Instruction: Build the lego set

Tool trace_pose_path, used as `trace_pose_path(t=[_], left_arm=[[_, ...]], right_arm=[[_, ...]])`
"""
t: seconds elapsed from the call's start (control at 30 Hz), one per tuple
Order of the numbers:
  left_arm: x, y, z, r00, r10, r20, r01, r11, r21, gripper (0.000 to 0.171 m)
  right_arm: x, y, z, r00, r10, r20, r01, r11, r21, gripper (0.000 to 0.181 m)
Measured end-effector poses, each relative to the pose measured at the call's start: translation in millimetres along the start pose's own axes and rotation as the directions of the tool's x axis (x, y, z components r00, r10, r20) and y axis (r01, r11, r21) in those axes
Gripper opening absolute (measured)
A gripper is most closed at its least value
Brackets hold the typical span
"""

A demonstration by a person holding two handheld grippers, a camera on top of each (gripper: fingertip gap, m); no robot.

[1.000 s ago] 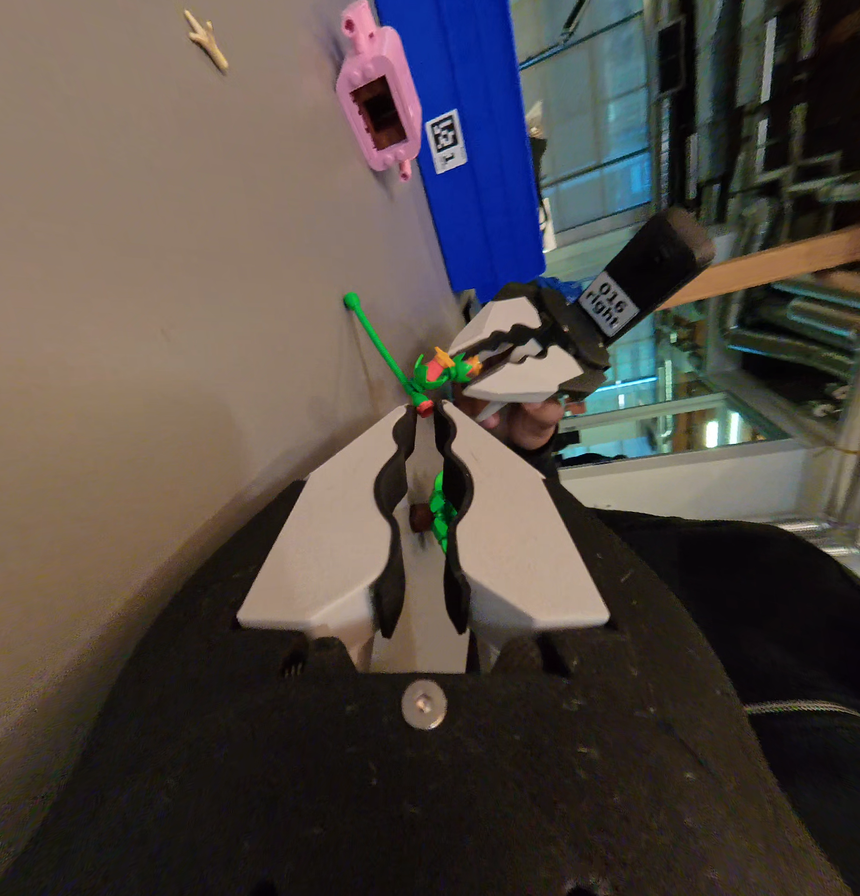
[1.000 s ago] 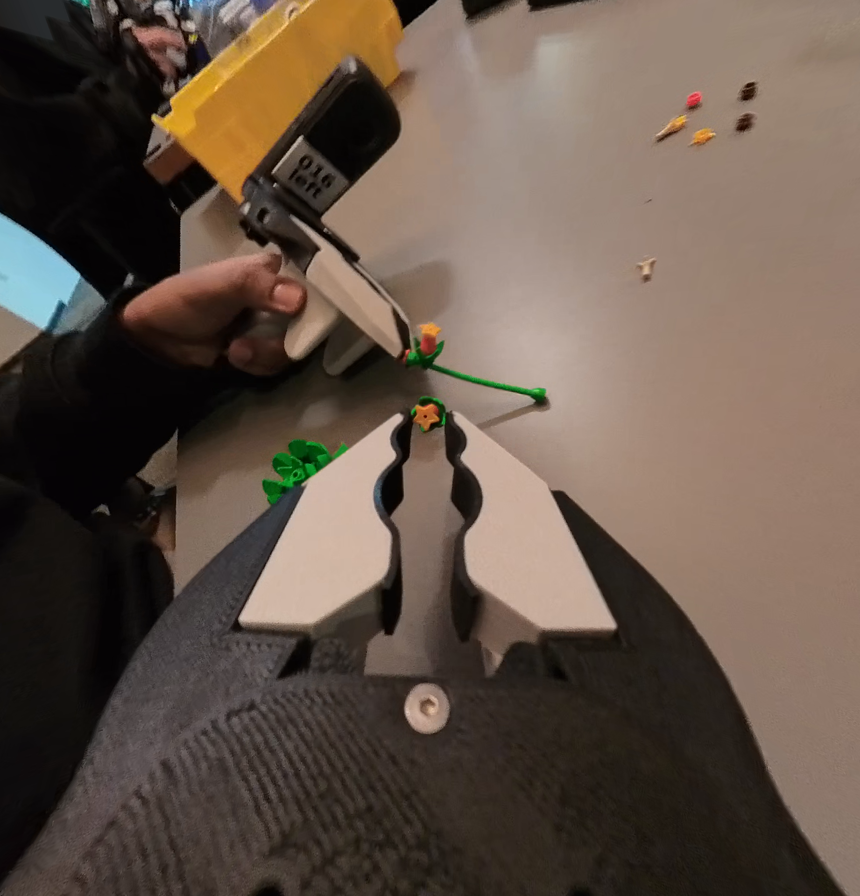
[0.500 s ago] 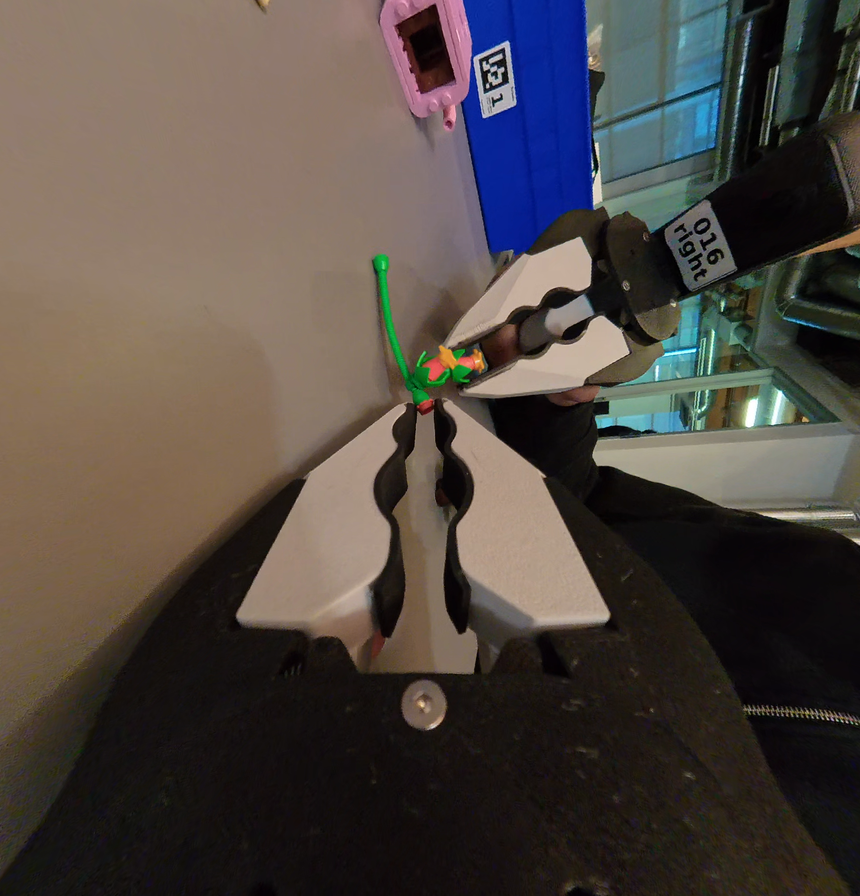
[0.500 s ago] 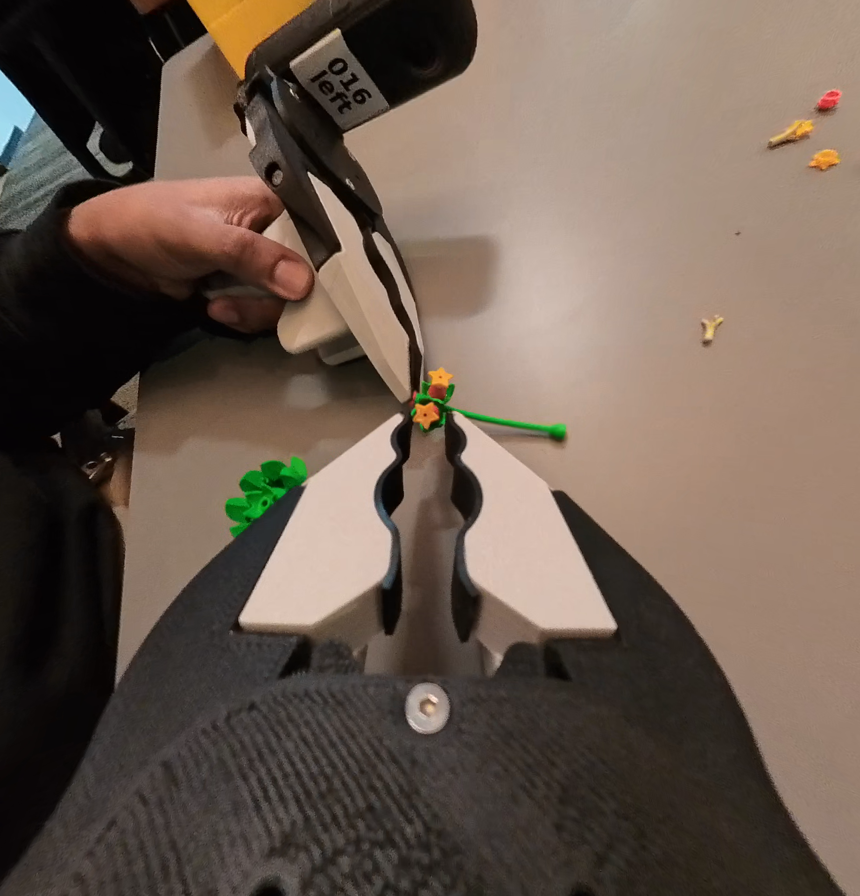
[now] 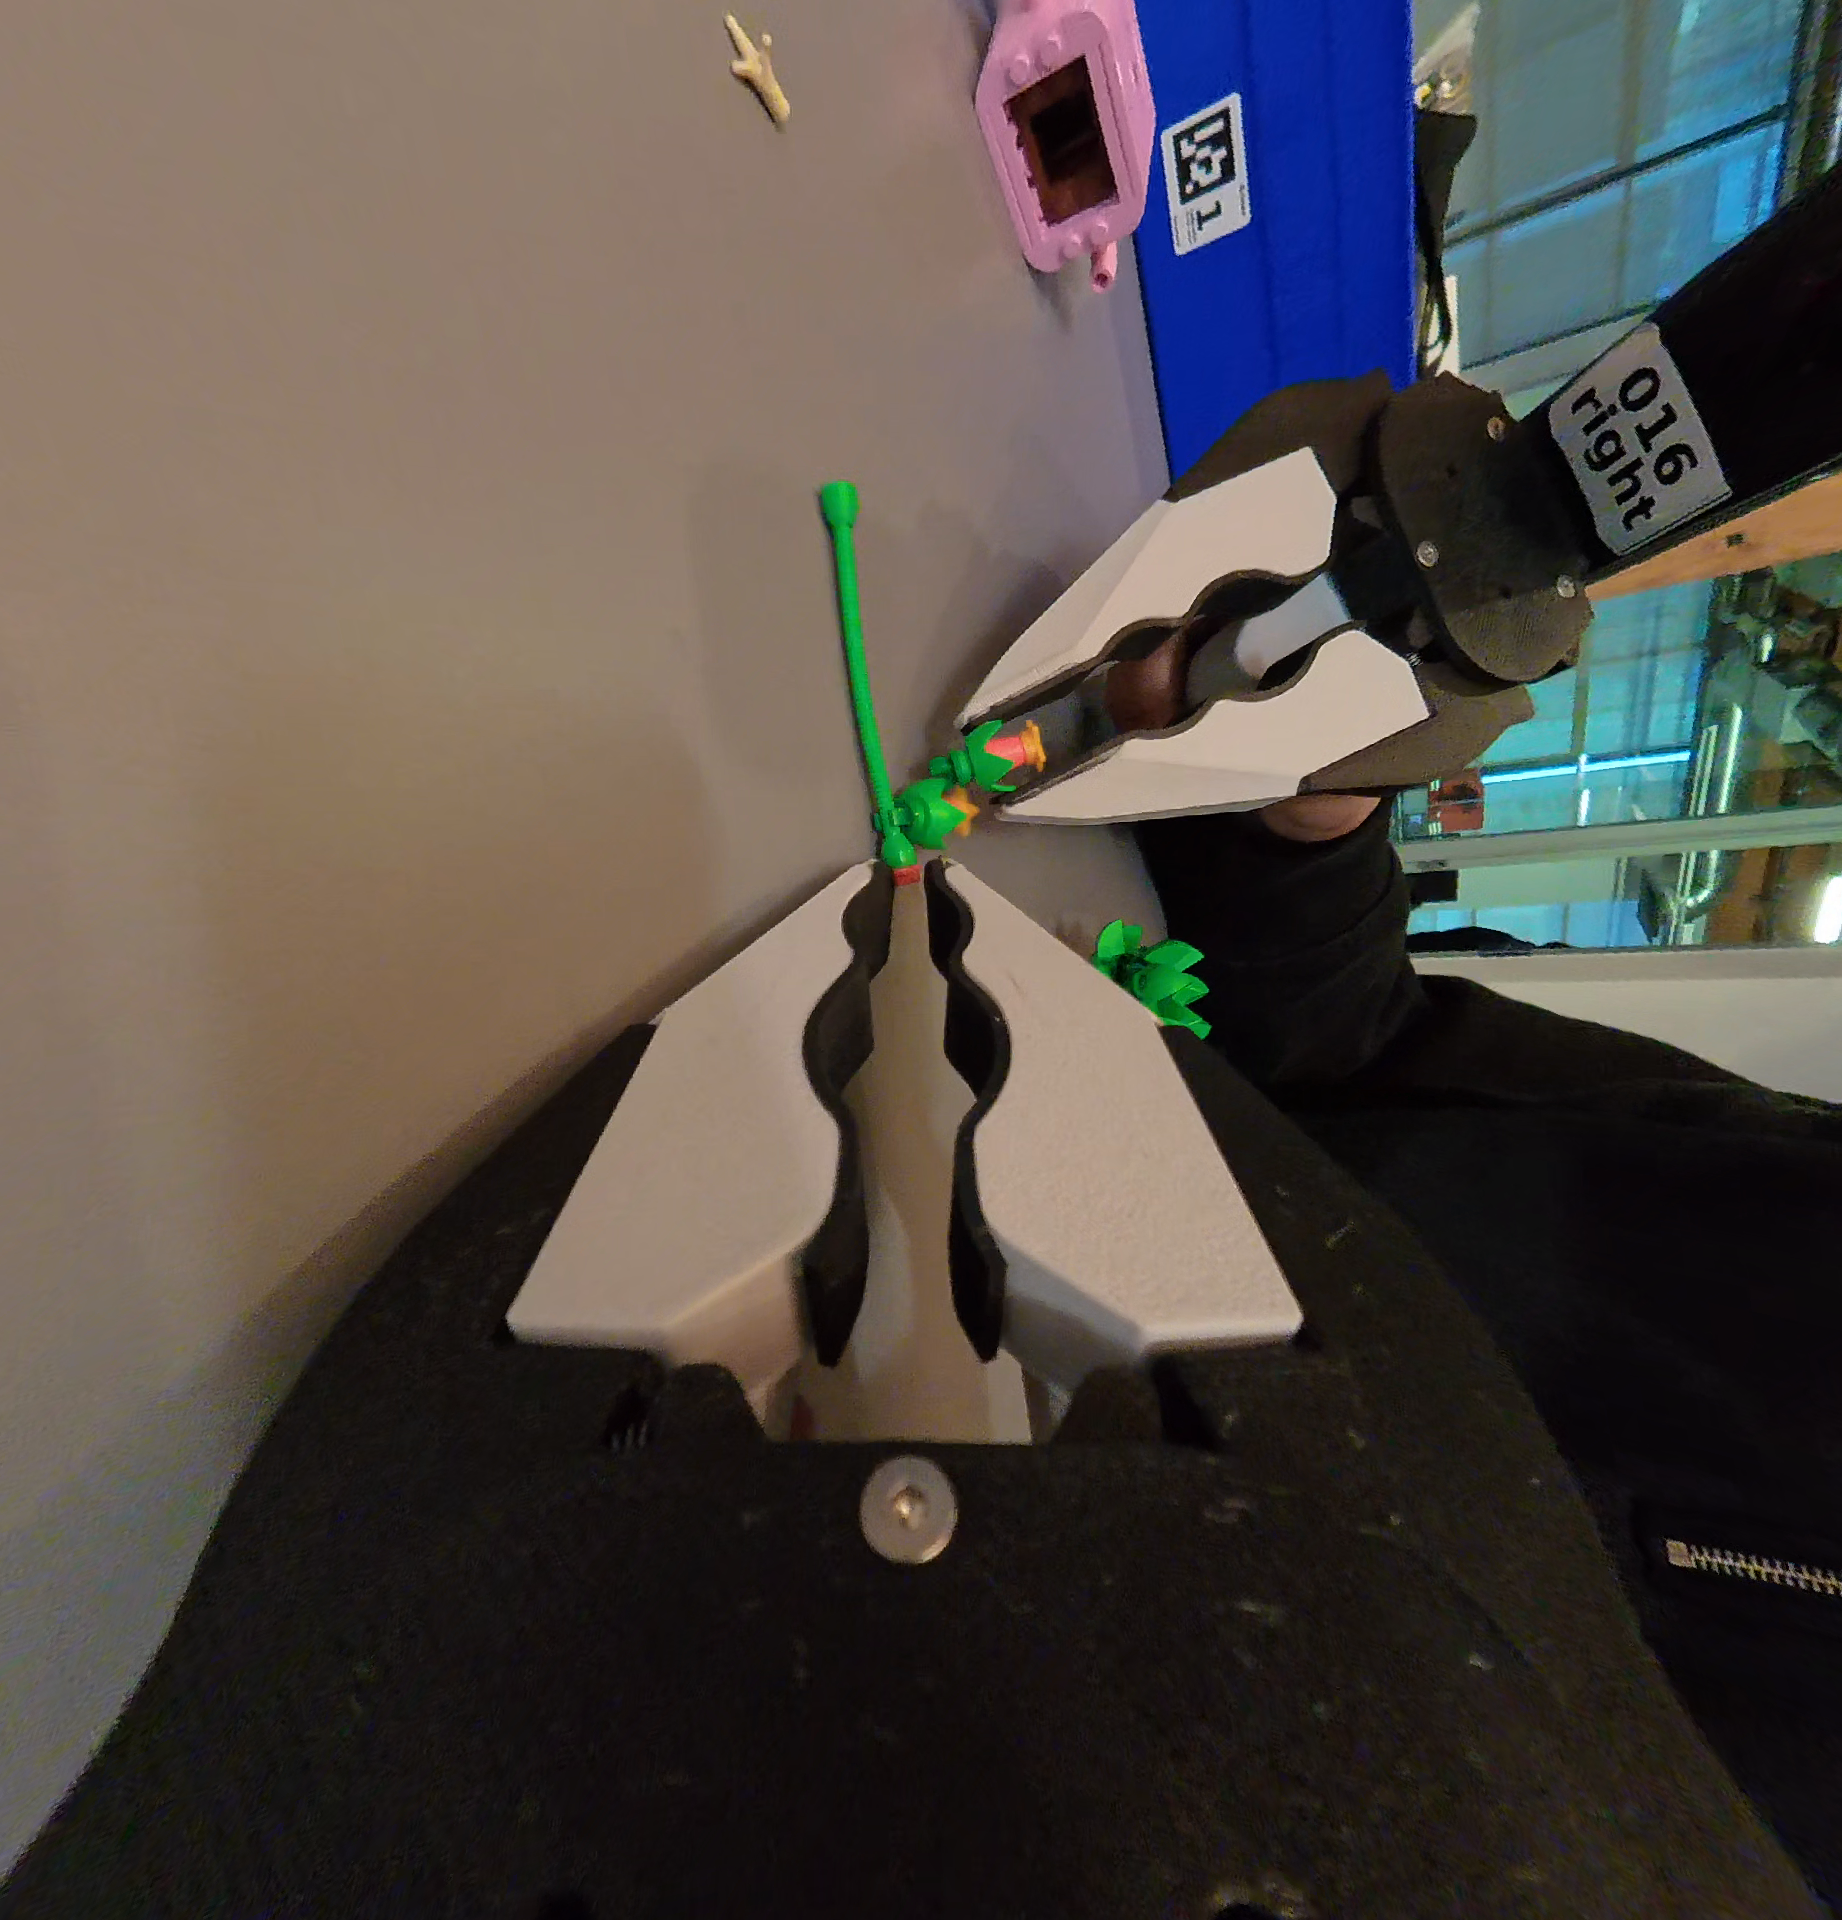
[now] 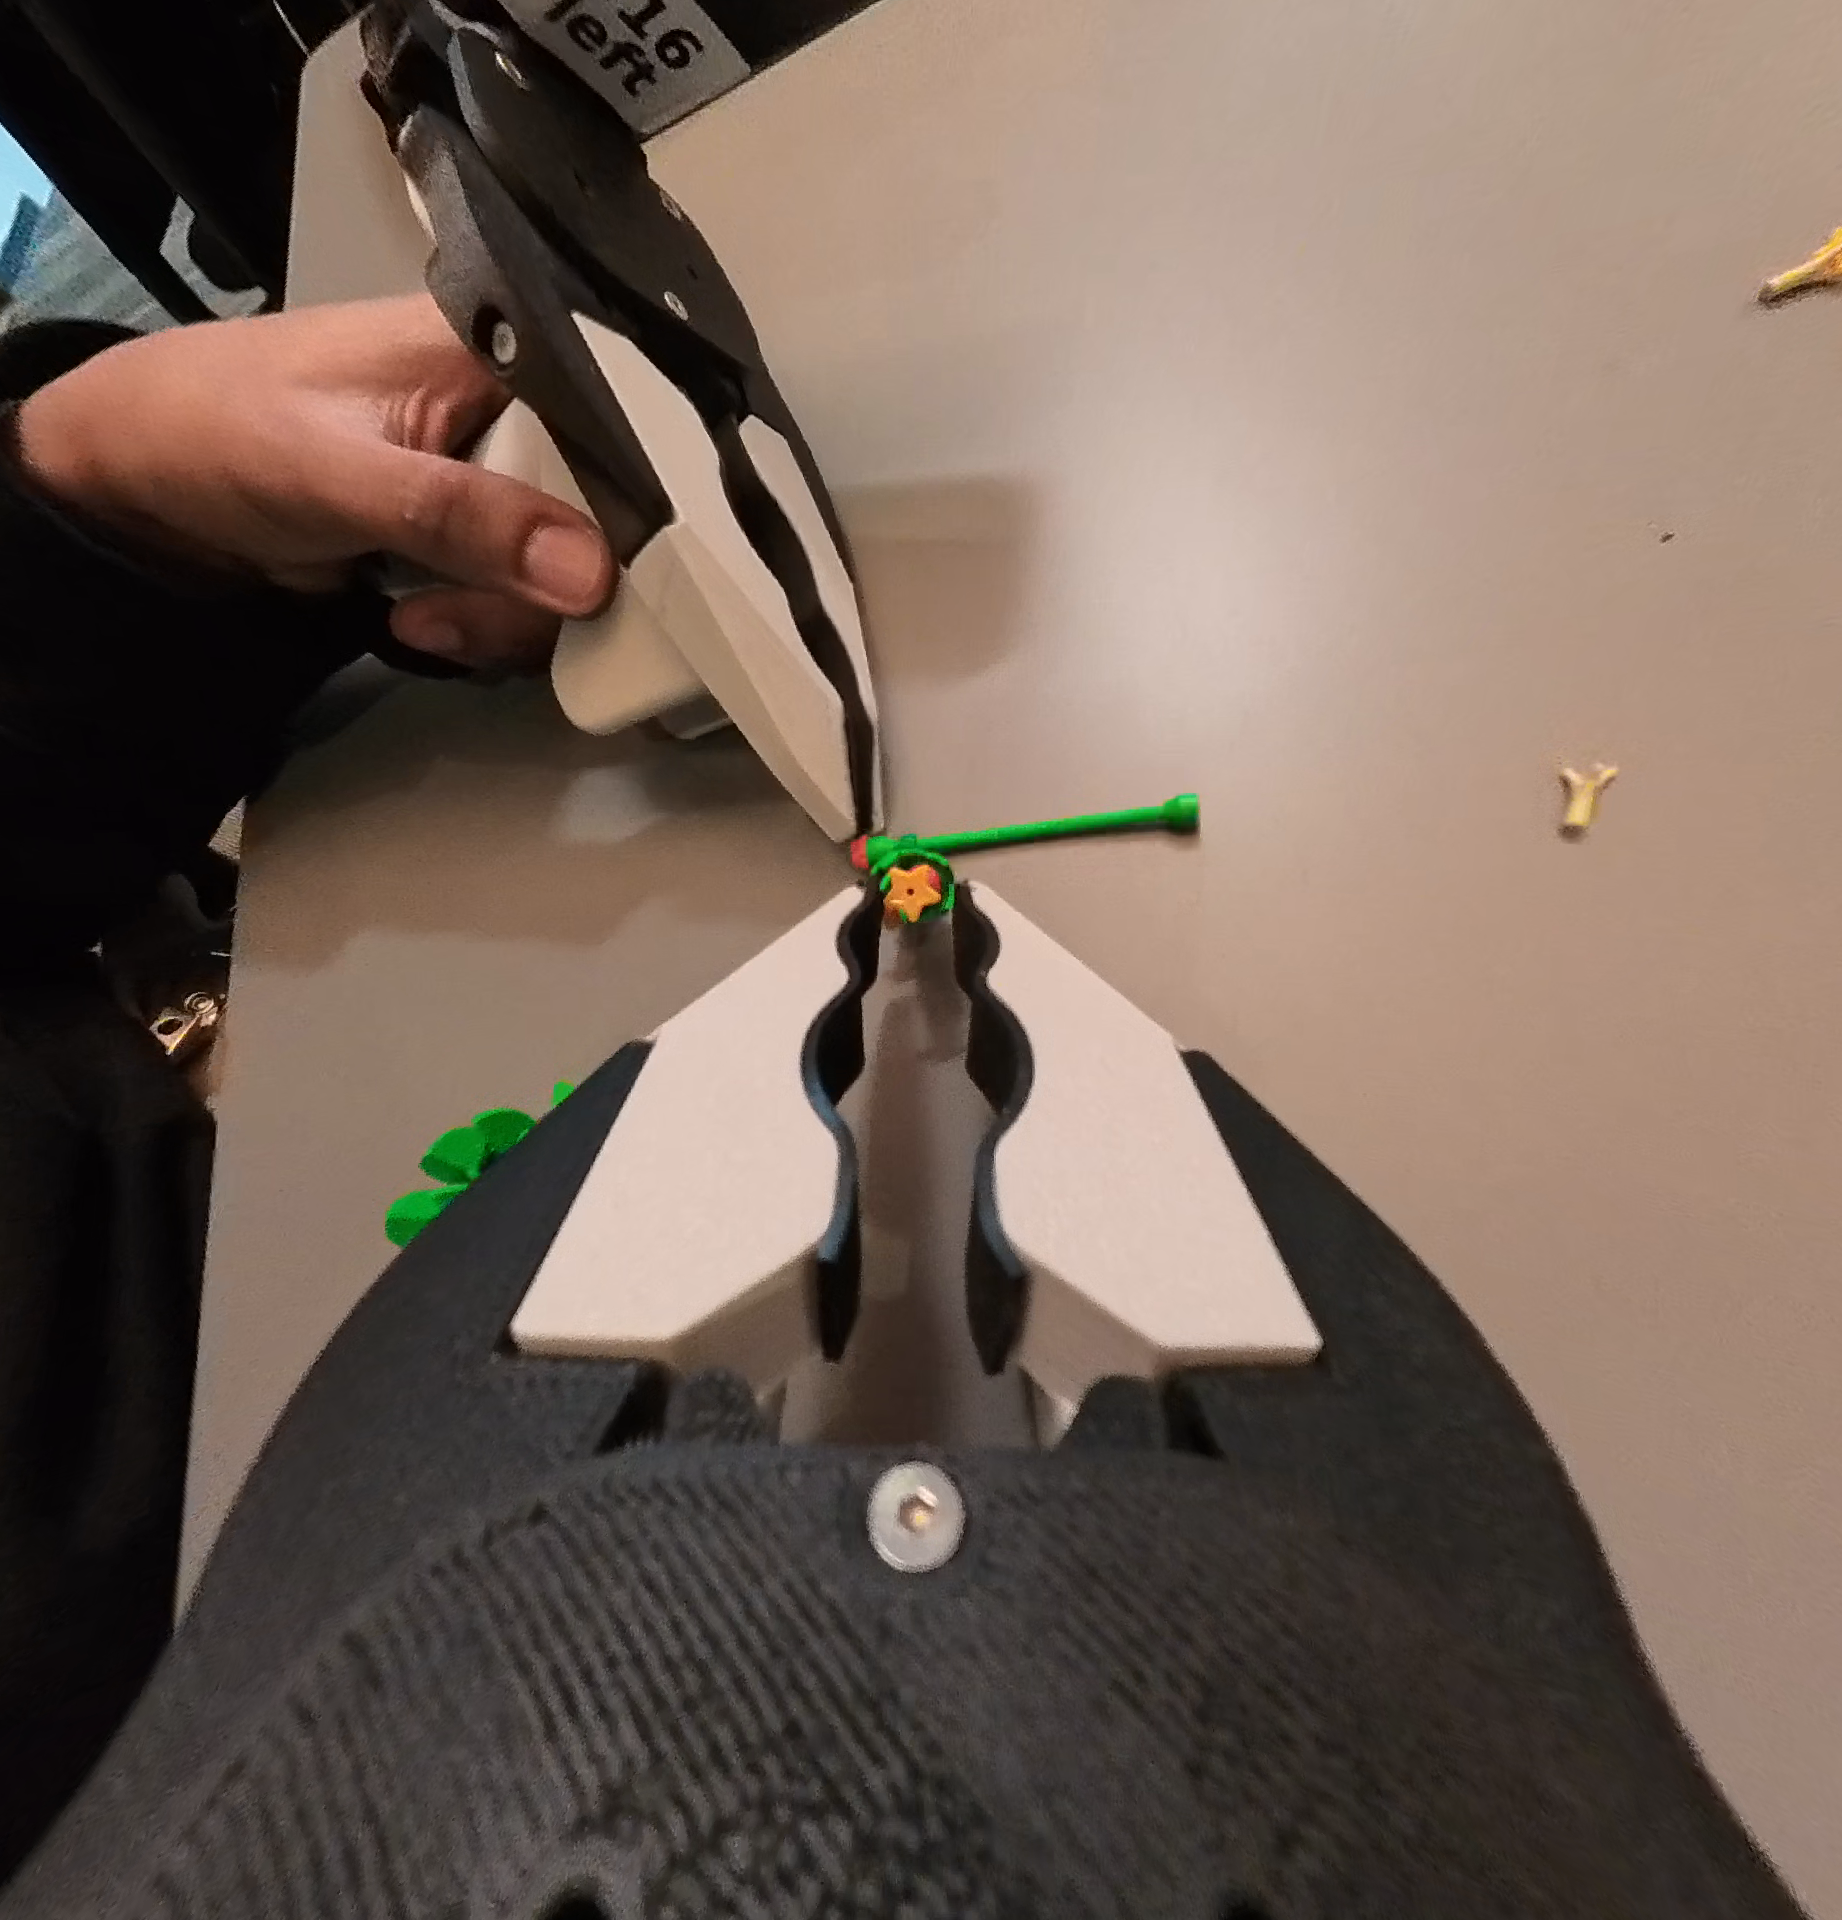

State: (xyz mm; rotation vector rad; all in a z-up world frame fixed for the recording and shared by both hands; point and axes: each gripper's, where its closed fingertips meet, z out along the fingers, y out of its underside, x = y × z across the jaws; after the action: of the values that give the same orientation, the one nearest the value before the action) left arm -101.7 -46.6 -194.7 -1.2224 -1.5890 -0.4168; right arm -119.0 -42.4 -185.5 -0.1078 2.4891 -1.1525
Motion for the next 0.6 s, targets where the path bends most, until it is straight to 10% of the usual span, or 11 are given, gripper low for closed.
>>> trace_pose_path(t=[0.6], left_arm=[[-1, -11, 0, 0.994, 0.100, 0.053, -0.103, 0.994, 0.041, 0.013]], right_arm=[[0, 15, -4, 0.997, 0.052, 0.049, -0.048, 0.995, -0.091, 0.012]])
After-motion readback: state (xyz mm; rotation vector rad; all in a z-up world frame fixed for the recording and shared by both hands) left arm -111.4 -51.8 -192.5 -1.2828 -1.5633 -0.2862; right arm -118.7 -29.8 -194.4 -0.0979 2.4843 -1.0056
